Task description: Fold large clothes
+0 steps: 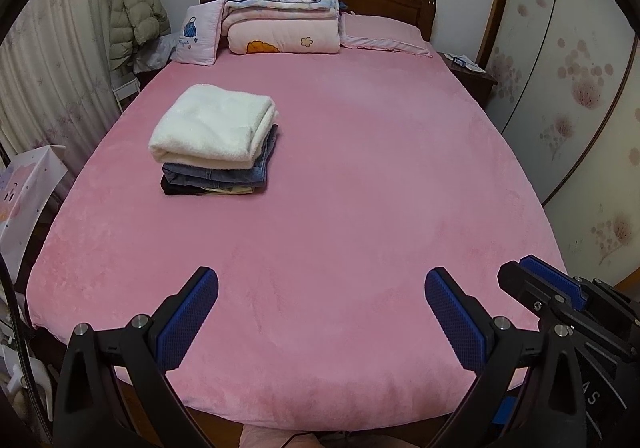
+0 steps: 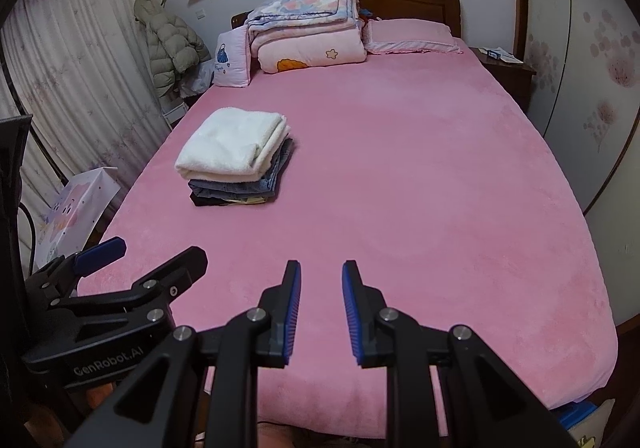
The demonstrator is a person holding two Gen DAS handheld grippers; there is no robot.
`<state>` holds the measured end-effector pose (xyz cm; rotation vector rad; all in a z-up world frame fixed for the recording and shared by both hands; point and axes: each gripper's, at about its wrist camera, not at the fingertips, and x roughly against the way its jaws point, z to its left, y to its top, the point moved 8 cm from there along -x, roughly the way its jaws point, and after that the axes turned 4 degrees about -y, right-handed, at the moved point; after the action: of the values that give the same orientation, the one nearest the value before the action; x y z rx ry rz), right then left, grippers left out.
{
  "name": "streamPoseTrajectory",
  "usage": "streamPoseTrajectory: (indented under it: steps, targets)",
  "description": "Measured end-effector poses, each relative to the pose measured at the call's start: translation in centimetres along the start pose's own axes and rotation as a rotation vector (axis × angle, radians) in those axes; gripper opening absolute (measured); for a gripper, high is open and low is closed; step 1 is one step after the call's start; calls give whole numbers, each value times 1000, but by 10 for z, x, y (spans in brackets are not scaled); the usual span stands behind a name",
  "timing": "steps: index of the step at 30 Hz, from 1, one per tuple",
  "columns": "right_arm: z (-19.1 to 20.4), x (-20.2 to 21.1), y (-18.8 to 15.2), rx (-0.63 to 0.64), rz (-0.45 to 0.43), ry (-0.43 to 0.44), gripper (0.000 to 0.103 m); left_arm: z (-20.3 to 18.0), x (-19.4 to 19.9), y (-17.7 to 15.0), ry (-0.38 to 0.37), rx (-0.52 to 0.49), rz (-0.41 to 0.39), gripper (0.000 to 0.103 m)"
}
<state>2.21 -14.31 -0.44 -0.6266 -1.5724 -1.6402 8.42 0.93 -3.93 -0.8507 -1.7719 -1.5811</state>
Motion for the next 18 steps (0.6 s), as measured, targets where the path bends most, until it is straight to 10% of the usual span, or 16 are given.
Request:
streamPoseTrajectory:
  steps: [18]
  targets:
    - [3,0,-2,4,6,3,21,7,1,-6,17,-17,29,102]
